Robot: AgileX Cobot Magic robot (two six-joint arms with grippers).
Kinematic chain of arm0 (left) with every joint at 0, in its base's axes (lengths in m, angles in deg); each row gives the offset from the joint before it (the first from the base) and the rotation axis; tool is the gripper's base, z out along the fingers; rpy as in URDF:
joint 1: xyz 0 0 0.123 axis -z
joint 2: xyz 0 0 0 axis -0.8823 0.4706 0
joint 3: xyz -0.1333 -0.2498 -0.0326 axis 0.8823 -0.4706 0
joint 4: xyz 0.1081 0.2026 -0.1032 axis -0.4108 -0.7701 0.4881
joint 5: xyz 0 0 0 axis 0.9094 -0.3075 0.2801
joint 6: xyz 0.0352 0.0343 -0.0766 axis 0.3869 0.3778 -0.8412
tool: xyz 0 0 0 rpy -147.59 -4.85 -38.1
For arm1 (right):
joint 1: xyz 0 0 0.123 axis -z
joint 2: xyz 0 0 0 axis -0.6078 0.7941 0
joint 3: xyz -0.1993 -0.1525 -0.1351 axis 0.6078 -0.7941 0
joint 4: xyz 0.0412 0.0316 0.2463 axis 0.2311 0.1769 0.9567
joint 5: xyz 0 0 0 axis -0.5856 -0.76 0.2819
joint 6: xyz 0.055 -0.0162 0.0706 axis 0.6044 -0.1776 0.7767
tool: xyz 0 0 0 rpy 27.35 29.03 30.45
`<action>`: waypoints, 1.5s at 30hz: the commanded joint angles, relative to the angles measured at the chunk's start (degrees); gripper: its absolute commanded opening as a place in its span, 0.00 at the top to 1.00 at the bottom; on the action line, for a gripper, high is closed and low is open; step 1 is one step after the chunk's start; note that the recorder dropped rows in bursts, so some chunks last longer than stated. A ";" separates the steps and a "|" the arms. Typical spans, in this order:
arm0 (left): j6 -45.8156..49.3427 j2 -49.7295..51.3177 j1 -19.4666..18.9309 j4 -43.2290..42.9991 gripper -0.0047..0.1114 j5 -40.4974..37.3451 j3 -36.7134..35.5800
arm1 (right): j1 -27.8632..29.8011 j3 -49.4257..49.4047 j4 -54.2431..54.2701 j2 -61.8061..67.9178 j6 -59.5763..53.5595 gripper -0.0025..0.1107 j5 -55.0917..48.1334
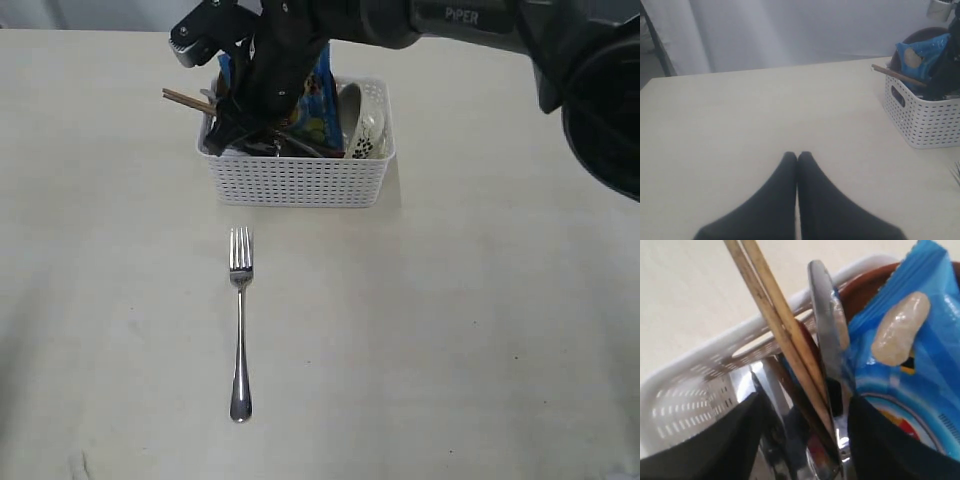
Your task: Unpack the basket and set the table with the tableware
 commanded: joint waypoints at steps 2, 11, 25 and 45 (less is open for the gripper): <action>0.09 -0.18 0.24 -0.02 0.96 0.60 -0.15 | -0.06 0.00 -3.93 1.00 3.01 0.55 0.08; 0.09 -0.18 0.24 -0.02 0.96 0.60 -0.15 | -0.06 0.00 -6.19 1.21 3.66 0.96 -0.91; 0.09 -0.18 0.24 -0.02 0.96 0.60 -0.15 | -0.06 0.00 -19.55 -1.65 14.82 0.98 -3.56; 0.09 -0.18 0.24 -0.02 0.96 0.60 -0.15 | -0.46 0.00 2.31 0.50 -1.96 0.48 0.87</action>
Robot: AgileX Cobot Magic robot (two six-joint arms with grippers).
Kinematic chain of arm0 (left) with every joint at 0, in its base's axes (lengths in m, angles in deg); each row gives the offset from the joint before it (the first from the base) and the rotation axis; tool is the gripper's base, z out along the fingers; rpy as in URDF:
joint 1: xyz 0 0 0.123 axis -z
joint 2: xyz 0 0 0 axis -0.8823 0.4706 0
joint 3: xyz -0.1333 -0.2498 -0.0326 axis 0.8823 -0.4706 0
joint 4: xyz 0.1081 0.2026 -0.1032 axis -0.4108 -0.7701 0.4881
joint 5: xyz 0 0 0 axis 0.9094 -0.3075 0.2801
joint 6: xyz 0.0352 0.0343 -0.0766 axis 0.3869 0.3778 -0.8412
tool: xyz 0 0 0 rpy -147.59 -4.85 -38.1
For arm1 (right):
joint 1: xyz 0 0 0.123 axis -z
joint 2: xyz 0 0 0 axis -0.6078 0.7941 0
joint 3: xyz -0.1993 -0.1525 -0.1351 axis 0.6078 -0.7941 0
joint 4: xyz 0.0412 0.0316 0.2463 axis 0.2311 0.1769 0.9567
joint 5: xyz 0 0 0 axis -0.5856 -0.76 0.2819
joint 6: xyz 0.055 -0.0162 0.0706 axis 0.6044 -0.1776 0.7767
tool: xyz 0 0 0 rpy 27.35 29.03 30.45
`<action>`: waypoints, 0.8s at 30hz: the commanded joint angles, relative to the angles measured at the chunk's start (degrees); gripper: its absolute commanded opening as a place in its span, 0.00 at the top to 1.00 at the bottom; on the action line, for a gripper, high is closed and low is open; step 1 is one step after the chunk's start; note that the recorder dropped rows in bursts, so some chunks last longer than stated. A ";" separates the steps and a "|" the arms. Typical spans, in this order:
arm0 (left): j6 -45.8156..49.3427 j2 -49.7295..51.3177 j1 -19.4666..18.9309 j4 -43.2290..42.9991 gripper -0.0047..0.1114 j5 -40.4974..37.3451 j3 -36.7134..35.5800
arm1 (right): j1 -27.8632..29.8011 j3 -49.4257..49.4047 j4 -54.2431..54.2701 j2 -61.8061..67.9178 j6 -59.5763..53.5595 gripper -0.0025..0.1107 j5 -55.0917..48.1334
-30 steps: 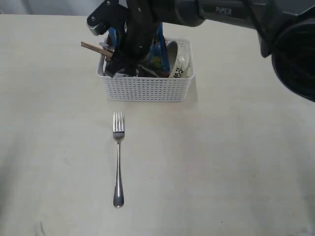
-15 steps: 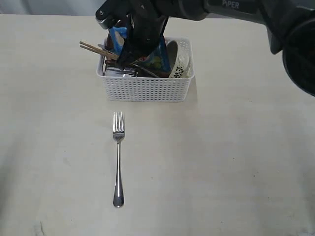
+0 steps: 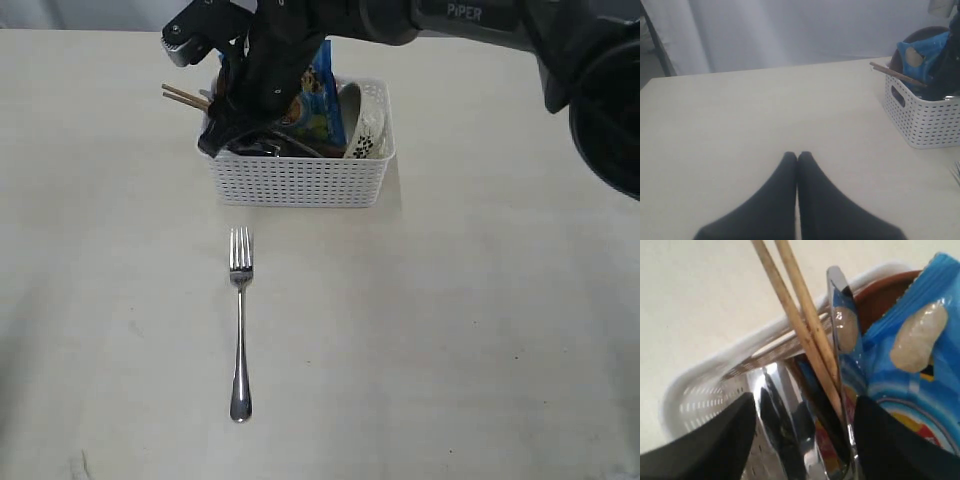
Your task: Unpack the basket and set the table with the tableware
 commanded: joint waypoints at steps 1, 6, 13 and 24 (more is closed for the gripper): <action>0.09 -0.18 0.24 -0.02 0.96 0.60 -0.15 | 0.09 0.00 -0.01 1.67 0.54 0.48 1.65; 0.09 -0.18 0.24 -0.02 0.96 0.60 -0.15 | 0.09 0.00 -6.41 3.19 6.38 0.49 2.17; 0.09 -0.18 0.24 -0.02 0.96 0.60 -0.15 | 0.09 0.00 -7.28 3.98 6.89 0.82 0.87; 0.09 -0.18 0.24 -0.02 0.96 0.60 -0.15 | 0.09 0.00 -11.05 2.12 6.86 0.98 -0.74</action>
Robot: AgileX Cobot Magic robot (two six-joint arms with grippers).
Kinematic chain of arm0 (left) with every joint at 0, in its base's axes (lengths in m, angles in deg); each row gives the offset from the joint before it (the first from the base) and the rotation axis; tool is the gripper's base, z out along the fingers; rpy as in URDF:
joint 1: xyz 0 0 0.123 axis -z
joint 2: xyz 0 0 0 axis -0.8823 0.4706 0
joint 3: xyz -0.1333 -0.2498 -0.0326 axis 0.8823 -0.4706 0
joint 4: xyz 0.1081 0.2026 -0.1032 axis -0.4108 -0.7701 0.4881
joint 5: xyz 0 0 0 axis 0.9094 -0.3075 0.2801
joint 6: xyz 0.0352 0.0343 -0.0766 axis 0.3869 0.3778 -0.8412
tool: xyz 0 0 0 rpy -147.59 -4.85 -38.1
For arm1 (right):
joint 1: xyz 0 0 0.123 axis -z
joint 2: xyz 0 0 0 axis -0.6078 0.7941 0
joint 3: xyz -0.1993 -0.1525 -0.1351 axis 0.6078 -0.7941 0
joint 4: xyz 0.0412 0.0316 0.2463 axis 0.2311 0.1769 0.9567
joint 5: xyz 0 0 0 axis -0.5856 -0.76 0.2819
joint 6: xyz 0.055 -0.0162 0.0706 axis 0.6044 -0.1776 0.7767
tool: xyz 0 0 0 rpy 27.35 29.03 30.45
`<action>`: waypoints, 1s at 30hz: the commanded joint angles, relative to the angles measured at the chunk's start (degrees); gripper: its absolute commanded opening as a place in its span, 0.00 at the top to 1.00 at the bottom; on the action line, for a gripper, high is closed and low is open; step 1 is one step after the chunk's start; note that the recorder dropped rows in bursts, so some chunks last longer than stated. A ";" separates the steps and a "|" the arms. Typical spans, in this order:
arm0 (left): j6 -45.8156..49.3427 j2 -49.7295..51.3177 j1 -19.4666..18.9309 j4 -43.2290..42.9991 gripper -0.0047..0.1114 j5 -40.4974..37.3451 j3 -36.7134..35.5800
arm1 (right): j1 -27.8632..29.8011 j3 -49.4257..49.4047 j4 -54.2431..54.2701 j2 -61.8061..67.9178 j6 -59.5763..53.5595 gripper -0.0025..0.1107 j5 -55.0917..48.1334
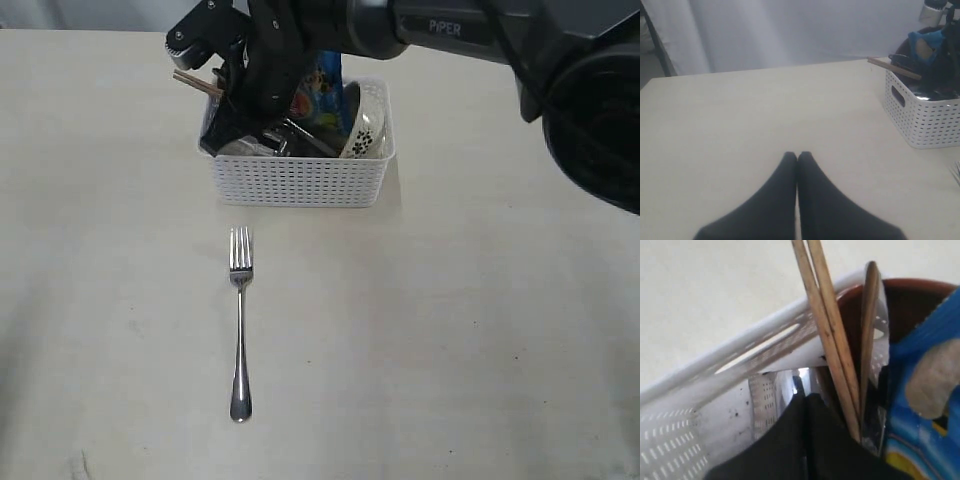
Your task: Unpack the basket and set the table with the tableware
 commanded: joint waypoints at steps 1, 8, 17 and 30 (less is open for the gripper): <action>0.09 -0.18 0.24 -0.02 0.96 0.60 -0.15 | 0.30 -0.59 -4.42 -0.75 1.15 0.98 -3.63; 0.09 -0.18 0.24 -0.02 0.96 0.60 -0.15 | 0.30 -0.59 -7.12 -4.15 3.07 0.98 -4.33; 0.09 -0.18 0.24 -0.02 0.96 0.60 -0.15 | 1.68 -0.59 -3.77 -5.17 5.17 0.92 -5.88; 0.09 -0.18 0.24 -0.02 0.96 0.60 -0.15 | 3.55 -0.59 1.28 -2.34 1.05 0.62 -8.14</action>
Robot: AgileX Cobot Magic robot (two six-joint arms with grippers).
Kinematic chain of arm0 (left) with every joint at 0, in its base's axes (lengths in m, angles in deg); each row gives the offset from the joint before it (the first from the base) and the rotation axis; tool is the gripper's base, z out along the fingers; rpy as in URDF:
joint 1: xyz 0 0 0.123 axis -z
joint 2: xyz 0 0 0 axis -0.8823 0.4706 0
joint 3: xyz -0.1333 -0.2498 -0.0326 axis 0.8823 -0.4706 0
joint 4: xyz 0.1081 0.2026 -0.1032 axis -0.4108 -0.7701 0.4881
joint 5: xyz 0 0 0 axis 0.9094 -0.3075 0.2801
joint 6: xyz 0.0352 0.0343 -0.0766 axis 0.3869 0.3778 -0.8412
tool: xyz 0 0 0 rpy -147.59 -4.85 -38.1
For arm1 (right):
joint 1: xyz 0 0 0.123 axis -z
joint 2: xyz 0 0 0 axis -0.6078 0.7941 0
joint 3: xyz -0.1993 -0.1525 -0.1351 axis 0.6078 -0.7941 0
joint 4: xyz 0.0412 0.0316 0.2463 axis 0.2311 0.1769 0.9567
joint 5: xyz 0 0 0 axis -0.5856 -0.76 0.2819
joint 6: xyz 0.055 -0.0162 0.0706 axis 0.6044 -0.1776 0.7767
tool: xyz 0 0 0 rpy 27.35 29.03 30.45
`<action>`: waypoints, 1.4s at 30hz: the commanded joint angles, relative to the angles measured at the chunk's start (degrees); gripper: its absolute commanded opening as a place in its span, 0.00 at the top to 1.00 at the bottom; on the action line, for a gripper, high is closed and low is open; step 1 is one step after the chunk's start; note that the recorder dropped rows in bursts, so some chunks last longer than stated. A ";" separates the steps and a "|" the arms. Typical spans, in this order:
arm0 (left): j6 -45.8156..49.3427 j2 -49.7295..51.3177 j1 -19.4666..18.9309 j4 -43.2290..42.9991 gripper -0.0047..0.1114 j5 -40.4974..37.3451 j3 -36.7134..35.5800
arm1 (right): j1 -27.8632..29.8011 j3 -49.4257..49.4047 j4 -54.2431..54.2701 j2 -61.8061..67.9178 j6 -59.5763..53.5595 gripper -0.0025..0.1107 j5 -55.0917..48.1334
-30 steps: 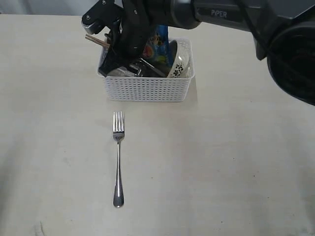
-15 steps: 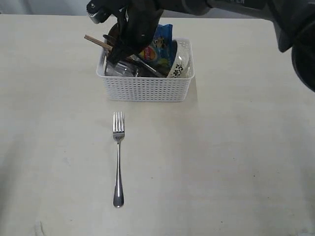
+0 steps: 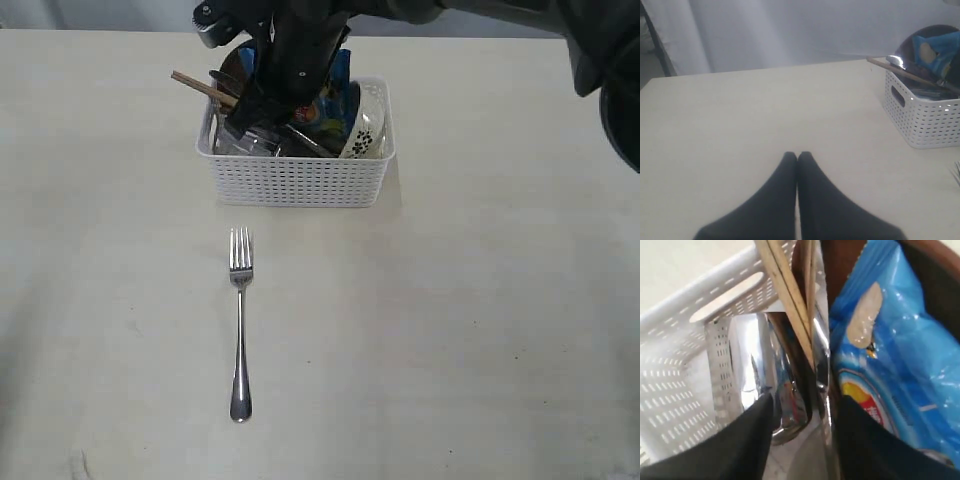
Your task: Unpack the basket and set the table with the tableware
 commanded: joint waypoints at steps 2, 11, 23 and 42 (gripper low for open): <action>0.09 -0.18 0.24 -0.02 0.96 0.60 -0.15 | 2.20 0.00 0.66 3.07 -0.12 0.62 0.34; 0.09 -0.18 0.24 -0.02 0.96 0.60 -0.15 | 2.29 0.00 11.20 5.21 -10.14 0.62 0.17; 0.09 -0.18 0.24 -0.02 0.96 0.60 -0.15 | 2.29 0.00 16.40 1.01 -16.47 0.62 -1.05; 0.09 -0.18 0.24 -0.02 0.96 0.60 -0.15 | 9.30 0.00 -1.63 -4.39 -4.90 0.44 -3.55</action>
